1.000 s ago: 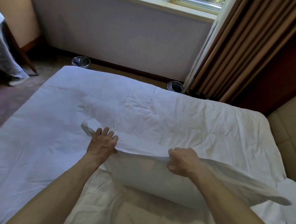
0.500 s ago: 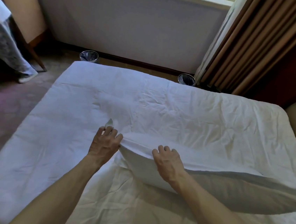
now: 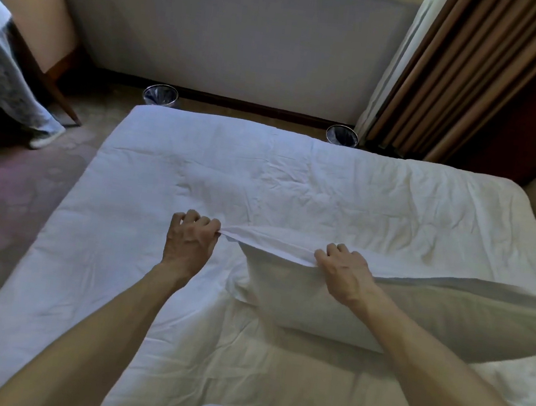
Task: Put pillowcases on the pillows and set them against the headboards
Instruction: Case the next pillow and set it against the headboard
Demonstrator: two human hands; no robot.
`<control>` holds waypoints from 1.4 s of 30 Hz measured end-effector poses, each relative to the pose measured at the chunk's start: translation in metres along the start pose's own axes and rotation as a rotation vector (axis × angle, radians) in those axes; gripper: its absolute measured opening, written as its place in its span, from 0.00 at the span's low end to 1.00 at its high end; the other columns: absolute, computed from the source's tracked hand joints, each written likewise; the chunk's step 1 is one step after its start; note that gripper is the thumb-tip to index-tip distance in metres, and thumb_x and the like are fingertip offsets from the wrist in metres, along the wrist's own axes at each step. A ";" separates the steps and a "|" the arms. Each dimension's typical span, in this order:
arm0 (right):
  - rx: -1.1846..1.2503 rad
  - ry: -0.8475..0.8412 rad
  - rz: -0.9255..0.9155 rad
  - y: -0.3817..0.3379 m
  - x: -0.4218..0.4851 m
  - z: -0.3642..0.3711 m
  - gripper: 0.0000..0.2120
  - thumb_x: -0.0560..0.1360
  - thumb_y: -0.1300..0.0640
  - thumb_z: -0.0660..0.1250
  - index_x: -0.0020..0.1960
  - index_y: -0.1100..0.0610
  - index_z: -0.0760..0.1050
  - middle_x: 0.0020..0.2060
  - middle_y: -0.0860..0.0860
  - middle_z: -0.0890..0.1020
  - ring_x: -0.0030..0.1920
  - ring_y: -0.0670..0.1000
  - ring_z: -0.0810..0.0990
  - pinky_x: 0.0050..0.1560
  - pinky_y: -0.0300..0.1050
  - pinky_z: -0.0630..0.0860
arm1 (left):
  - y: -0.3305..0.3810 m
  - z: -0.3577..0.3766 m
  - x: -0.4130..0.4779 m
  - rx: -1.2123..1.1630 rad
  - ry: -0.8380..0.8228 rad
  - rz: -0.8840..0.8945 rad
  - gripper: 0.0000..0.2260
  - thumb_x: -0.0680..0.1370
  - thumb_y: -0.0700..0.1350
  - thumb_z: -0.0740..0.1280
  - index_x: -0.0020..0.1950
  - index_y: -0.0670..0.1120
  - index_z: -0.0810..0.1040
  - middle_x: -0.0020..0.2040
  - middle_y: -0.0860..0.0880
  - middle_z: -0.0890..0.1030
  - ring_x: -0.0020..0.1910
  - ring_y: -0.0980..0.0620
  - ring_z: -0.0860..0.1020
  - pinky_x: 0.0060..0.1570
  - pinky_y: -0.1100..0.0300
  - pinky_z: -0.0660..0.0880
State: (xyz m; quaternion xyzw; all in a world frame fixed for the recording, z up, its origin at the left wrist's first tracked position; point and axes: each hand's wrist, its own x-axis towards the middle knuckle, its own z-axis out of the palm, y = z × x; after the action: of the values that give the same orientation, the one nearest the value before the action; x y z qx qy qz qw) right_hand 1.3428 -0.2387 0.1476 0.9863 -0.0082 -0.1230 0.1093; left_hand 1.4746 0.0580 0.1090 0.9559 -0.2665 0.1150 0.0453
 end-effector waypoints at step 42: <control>-0.063 -0.046 0.322 0.210 -0.235 0.095 0.34 0.58 0.66 0.72 0.64 0.58 0.73 0.53 0.60 0.77 0.49 0.62 0.77 0.51 0.55 0.75 | 0.306 0.025 0.015 0.009 -0.308 0.655 0.44 0.67 0.31 0.65 0.81 0.50 0.54 0.75 0.33 0.64 0.72 0.35 0.67 0.68 0.36 0.65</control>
State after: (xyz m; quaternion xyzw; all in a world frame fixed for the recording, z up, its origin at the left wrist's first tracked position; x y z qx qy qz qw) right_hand 1.0936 -0.4538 0.1600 0.9652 -0.1650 -0.1268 0.1582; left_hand 1.3328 -0.2145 0.0966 0.8260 -0.5619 -0.0208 -0.0389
